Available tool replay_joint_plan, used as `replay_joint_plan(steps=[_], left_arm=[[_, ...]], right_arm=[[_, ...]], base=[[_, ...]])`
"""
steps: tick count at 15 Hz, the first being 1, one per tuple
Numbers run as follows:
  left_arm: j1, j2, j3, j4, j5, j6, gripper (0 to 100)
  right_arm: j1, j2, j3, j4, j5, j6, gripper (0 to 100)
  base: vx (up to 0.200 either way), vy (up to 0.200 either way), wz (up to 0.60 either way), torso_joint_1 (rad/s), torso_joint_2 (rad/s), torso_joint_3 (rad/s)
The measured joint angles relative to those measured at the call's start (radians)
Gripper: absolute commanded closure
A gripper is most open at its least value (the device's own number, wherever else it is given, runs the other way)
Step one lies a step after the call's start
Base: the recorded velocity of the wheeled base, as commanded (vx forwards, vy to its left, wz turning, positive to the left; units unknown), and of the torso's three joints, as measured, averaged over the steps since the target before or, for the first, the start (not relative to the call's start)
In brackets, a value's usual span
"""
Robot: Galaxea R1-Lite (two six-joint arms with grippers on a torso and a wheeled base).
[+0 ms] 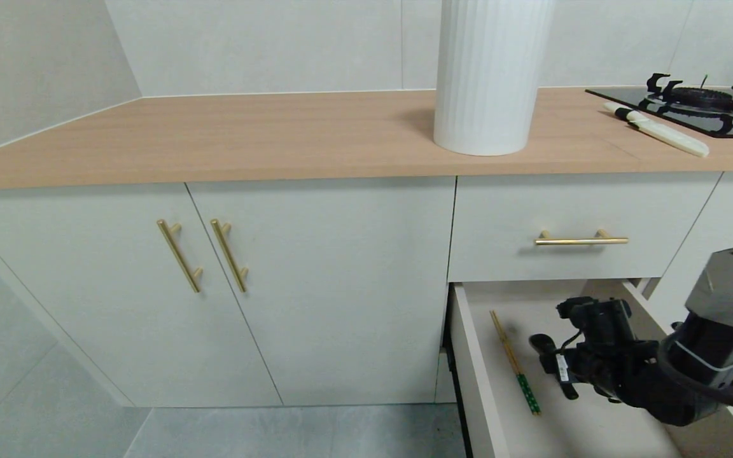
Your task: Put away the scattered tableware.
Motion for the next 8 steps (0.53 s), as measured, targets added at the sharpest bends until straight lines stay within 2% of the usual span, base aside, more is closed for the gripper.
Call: replay_joint_plan(steps=[2,6,8], left_arm=[[0.0,0.0,0.0,-0.001,0.0,0.0,0],[0.0,0.0,0.0,0.0,0.0,0.009,0],[0.0,0.0,0.0,0.0,0.0,0.0,0]], right_arm=[[0.004,-0.14,0.044,0.056,0.002,0.0,0],[0.036,-0.461,0.112,0.423,0.057,0.007,0],[0.05,-0.564,0.112,0.516,0.08,0.011,0]], base=[[0.0,0.0,0.0,0.0,0.0,0.0],[0.0,0.0,0.0,0.0,0.0,0.0],[0.0,0.0,0.0,0.0,0.0,0.0]])
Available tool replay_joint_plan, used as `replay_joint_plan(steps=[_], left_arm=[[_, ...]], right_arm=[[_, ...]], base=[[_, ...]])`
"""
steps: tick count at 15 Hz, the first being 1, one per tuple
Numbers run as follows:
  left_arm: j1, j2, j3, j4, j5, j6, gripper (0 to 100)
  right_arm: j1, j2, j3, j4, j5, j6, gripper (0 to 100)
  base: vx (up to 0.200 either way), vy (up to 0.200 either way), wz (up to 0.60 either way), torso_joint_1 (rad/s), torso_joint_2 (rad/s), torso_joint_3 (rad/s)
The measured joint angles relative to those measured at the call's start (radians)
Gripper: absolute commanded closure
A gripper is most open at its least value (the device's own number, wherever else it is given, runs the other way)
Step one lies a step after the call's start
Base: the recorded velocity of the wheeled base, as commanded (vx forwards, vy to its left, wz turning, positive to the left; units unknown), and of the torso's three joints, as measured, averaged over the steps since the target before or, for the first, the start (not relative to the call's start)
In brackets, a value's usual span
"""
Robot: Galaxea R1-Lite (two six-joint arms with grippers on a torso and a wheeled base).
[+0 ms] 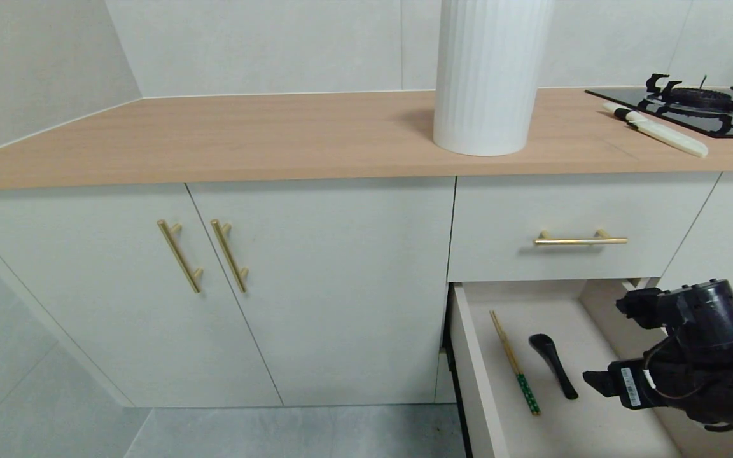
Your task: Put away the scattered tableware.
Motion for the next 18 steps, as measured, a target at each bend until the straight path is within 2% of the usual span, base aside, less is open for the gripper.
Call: replay_joint_plan(steps=[3,4,7,11,18], left_arm=[[0.0,0.0,0.0,0.0,0.0,-0.001,0],[0.0,0.0,0.0,0.0,0.0,-0.001,0],[0.0,0.0,0.0,0.001,0.0,0.0,0],[0.0,0.0,0.0,0.0,0.0,0.0,0],[0.0,0.0,0.0,0.0,0.0,0.0,0]], right_arm=[[0.004,-0.074,-0.001,0.018,0.002,0.0,0],[0.005,-0.088,-0.003,0.028,0.006,0.0,0],[0.005,-0.143,-0.051,0.206,0.072,0.0,0],[0.006,-0.216,-0.093,0.311,0.138,0.0,0],[0.04,-0.251,-0.093,0.403,0.142,-0.007,0]], base=[[0.0,0.0,0.0,0.0,0.0,0.0],[-0.2,0.0,0.0,-0.002,0.0,-0.002],[-0.2,0.0,0.0,0.005,0.0,0.004],[-0.2,0.0,0.0,0.004,0.0,0.002],[0.0,0.0,0.0,0.0,0.0,0.0]])
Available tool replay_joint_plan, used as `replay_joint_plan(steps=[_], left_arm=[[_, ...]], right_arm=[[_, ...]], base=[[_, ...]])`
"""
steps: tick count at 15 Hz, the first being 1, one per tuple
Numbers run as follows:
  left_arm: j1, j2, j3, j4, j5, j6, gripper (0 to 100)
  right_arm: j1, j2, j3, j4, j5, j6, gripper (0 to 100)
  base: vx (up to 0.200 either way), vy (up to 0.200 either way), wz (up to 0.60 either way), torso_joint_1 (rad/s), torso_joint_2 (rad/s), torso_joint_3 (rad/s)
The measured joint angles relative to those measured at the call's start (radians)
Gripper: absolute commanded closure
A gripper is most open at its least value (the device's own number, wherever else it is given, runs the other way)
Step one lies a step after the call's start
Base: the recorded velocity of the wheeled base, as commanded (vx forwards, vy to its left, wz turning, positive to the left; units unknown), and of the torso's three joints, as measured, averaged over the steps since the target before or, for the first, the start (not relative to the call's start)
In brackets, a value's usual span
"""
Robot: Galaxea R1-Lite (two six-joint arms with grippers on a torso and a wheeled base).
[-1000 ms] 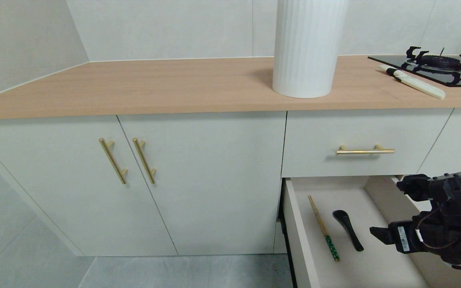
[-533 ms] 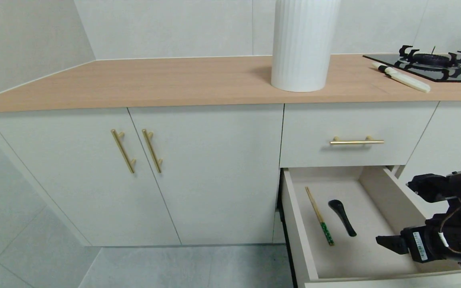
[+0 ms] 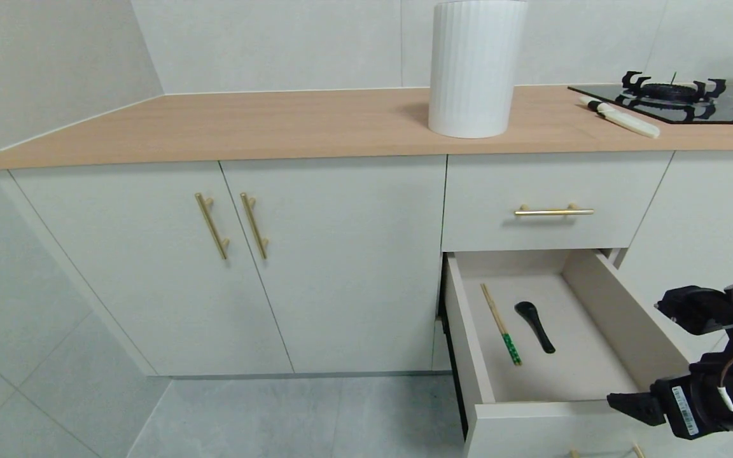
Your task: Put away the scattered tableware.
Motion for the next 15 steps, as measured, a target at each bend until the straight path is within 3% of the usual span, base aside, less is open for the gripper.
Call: replay_joint_plan(steps=[6,15], left_arm=[[0.0,0.0,0.0,0.0,0.0,0.0,0],[0.0,0.0,0.0,0.0,0.0,0.0,0]], right_arm=[[0.105,0.017,-0.019,0.185,0.011,-0.001,0],[0.129,0.165,-0.03,0.14,0.021,0.061,0]], base=[[0.0,0.0,0.0,0.0,0.0,0.0],[0.0,0.0,0.0,0.0,0.0,0.0]])
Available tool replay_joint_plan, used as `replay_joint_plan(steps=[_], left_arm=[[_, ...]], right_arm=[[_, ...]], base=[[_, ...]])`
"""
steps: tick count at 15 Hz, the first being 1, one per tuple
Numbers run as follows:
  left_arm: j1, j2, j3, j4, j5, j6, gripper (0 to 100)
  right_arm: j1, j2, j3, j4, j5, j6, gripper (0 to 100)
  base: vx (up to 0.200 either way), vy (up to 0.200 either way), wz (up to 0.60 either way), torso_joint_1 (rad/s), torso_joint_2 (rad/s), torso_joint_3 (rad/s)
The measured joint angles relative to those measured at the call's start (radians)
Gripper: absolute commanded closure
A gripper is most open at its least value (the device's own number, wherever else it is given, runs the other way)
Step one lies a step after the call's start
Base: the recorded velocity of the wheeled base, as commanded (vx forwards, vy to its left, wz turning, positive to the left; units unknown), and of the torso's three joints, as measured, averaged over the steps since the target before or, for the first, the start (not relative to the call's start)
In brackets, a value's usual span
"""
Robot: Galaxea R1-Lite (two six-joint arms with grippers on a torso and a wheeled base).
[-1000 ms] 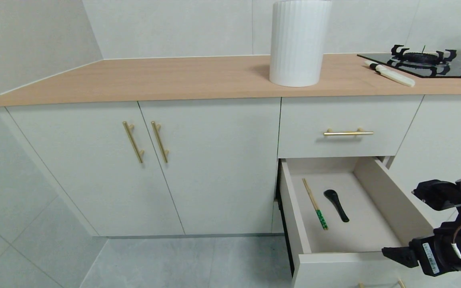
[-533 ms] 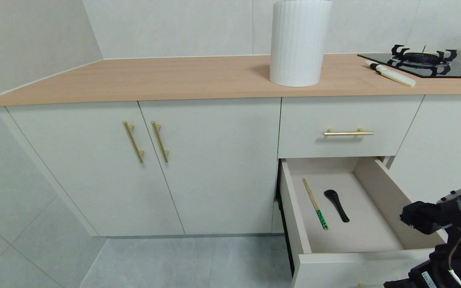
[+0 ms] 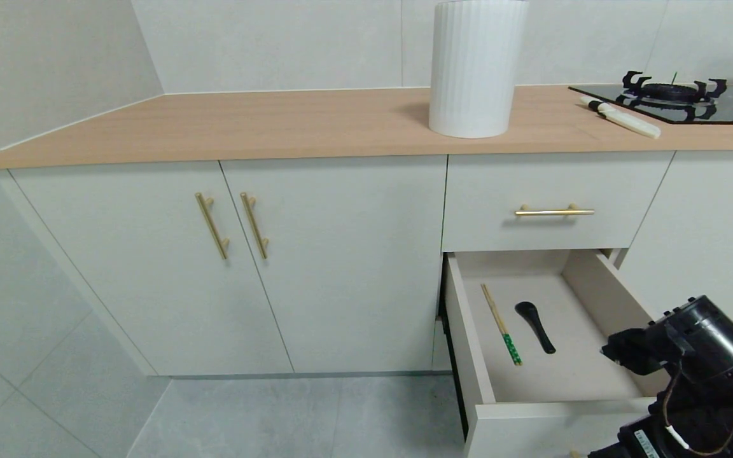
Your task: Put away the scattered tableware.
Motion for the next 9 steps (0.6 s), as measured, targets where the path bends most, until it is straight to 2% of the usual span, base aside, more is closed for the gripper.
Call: replay_joint_plan(steps=[5,9], left_arm=[[0.0,0.0,0.0,0.0,0.0,0.0,0],[0.0,0.0,0.0,0.0,0.0,0.0,0]], right_arm=[[-0.007,0.082,-0.033,-0.001,-0.009,0.091,0],[-0.027,0.11,-0.055,-0.008,-0.044,0.104,0]], base=[[0.0,0.0,0.0,0.0,0.0,0.0],[0.0,0.0,0.0,0.0,0.0,0.0]])
